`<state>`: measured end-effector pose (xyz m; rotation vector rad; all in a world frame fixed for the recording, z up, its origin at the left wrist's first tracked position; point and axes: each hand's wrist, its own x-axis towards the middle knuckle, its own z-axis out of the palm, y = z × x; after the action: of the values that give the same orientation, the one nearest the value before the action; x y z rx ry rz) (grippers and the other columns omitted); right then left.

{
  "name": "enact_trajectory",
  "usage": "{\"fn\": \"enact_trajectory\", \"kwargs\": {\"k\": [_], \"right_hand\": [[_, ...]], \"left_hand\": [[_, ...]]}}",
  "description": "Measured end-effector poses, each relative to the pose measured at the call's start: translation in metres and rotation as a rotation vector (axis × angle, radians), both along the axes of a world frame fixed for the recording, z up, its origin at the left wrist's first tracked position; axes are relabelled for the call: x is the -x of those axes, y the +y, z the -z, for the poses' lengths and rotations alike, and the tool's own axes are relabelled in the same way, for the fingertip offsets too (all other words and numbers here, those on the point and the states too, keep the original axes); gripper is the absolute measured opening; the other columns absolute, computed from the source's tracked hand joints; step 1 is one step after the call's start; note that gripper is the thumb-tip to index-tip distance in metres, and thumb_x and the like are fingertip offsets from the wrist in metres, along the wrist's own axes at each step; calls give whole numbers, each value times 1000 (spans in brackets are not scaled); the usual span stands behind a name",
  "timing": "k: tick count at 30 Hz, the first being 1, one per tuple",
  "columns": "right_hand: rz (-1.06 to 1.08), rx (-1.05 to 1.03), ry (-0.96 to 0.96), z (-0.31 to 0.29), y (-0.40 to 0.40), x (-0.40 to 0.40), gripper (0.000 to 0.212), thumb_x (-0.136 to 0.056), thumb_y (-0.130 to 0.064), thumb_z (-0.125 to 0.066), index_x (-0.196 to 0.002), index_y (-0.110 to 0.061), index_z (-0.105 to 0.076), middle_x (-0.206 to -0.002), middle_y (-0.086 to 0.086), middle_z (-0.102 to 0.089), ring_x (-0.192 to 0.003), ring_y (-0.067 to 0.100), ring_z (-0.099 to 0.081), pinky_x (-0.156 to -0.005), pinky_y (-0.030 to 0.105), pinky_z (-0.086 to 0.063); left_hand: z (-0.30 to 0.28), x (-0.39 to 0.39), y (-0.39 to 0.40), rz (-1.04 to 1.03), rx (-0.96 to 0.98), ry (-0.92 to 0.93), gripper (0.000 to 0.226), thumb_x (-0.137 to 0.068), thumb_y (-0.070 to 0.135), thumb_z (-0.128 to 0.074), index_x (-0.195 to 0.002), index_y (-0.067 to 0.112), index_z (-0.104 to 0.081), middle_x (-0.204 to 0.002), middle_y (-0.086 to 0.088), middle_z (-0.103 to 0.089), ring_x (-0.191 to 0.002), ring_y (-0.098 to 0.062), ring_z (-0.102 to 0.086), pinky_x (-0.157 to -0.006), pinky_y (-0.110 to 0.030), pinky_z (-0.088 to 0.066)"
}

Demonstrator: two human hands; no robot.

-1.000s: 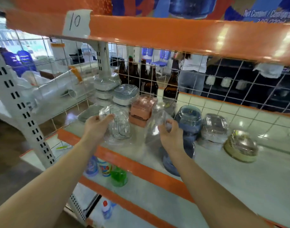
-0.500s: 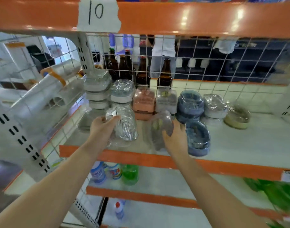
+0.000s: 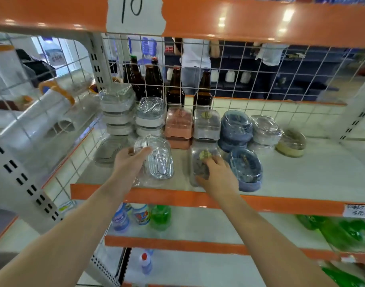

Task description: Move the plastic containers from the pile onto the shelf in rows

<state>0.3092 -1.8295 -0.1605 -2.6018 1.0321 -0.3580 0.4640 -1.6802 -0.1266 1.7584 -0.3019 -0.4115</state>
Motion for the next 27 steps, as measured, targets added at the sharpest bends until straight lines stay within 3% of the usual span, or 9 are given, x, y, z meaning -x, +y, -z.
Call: {"fn": "enact_trajectory", "kwargs": {"k": [4, 13, 19, 23, 27], "right_hand": [[16, 58, 88, -12, -1, 0, 52, -92, -39, -54, -139, -22, -38, -140, 4, -37, -130, 24, -35, -89, 35, -43], [-10, 1, 5, -8, -14, -1, 53, -89, -39, -58, -139, -27, -41, -140, -2, -39, -129, 22, -36, -90, 36, -43], [-58, -41, -13, -7, -21, 1, 54, -89, -41, -59, -138, -25, -43, -140, 0, -39, -129, 22, -35, -95, 38, -43], [-35, -104, -203, -13, -22, 3, 44, -90, -33, -60, -130, -19, -51, -133, 4, -44, -123, 23, -40, -94, 34, -39], [-52, -244, -374, -25, -16, -2, 46, -90, -36, -60, -131, -18, -51, -125, 3, -52, -111, 16, -49, -87, 26, -40]], "left_hand": [[0, -2, -2, 6, 4, 9, 32, -83, 32, -69, -65, 18, -46, -57, 3, -43, -53, -14, -40, -62, -29, -42], [5, -1, -4, -35, -31, 28, 38, -85, 31, -68, -60, 18, -42, -58, 3, -41, -54, -13, -38, -57, -27, -34], [2, -1, -8, -50, -10, 33, 30, -84, 34, -68, -69, 14, -50, -61, 2, -44, -58, -15, -44, -56, -27, -37], [-1, -2, -11, -57, 23, 59, 29, -83, 36, -68, -73, 14, -51, -60, 1, -44, -59, -18, -45, -61, -30, -42], [-8, 5, -14, -31, 113, 135, 23, -84, 34, -67, -78, 13, -57, -45, 7, -45, -41, -10, -46, -46, -17, -40]]}}
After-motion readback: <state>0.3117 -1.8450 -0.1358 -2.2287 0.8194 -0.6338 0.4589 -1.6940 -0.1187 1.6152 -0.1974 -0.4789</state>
